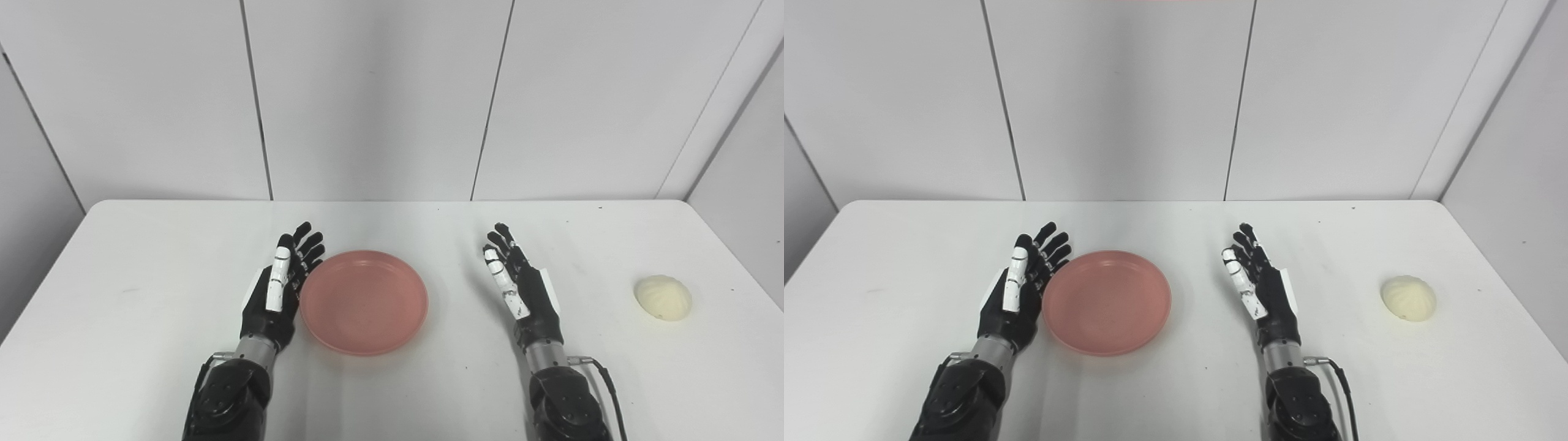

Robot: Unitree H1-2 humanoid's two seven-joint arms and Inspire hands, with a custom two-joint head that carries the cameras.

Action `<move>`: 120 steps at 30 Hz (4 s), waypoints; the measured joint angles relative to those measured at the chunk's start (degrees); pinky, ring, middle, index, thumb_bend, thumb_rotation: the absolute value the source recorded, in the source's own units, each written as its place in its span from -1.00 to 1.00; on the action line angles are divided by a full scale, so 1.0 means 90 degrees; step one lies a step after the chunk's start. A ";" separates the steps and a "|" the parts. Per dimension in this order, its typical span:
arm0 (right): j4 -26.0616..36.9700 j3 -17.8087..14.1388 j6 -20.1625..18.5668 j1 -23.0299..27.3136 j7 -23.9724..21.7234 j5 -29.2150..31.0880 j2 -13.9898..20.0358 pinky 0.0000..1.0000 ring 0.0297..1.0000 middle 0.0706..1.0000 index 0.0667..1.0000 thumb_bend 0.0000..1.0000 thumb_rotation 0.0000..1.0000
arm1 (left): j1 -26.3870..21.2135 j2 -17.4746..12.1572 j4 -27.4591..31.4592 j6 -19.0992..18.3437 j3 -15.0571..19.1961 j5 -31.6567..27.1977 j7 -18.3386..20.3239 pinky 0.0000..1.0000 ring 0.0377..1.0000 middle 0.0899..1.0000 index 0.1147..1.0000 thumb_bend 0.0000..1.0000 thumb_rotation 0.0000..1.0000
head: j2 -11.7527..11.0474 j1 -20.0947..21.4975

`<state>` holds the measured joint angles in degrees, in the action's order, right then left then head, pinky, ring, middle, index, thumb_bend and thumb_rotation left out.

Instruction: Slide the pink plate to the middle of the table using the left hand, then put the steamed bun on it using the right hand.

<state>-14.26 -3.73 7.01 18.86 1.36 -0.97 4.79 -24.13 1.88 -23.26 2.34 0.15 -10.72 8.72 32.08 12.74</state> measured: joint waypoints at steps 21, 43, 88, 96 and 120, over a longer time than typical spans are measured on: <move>0.0184 -0.0032 -0.0127 -0.0019 0.0195 -0.0889 0.0753 0.66 0.72 0.70 0.82 0.19 0.43 | -0.0109 0.0157 -0.0333 0.0386 -0.0422 0.0547 -0.0044 0.95 0.91 0.91 0.88 0.16 1.00 | -0.0097 -0.0175; 0.1432 -0.0166 -0.2549 0.0246 -0.0007 -0.3301 0.2647 0.34 0.62 0.74 0.80 0.57 0.00 | -0.0082 0.0104 -0.0249 0.0344 -0.0304 0.0394 0.0170 0.96 0.93 0.91 0.87 0.11 1.00 | -0.0361 0.1200; 0.0137 -0.0752 -0.3754 0.0529 -0.2711 -0.6710 0.2835 0.43 0.76 0.87 0.83 0.77 0.01 | -0.0015 -0.0120 -0.0099 0.0147 -0.0207 0.0210 0.0354 0.92 0.90 0.88 0.84 0.08 1.00 | -0.0273 0.1621; -0.0001 -0.0973 -0.3754 0.0698 -0.2560 -0.6150 0.2857 -0.45 -0.34 -0.15 0.38 0.56 -0.80 | 0.0019 -0.0118 -0.0047 0.0125 -0.0217 0.0210 0.0355 0.92 0.91 0.89 0.85 0.07 1.00 | -0.0244 0.1573; 0.0434 -0.0996 -0.3754 0.0489 -0.1871 -0.5174 0.2822 -0.38 -0.30 -0.25 0.00 0.04 -1.00 | 0.0077 -0.0056 0.0067 0.0063 -0.0274 0.0259 0.0322 0.92 0.90 0.88 0.85 0.04 1.00 | -0.0156 0.0928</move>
<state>-10.35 -12.69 -26.78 23.26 -15.48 -47.54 30.19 -23.43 1.38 -22.65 2.91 -2.32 -8.39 11.61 30.67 21.10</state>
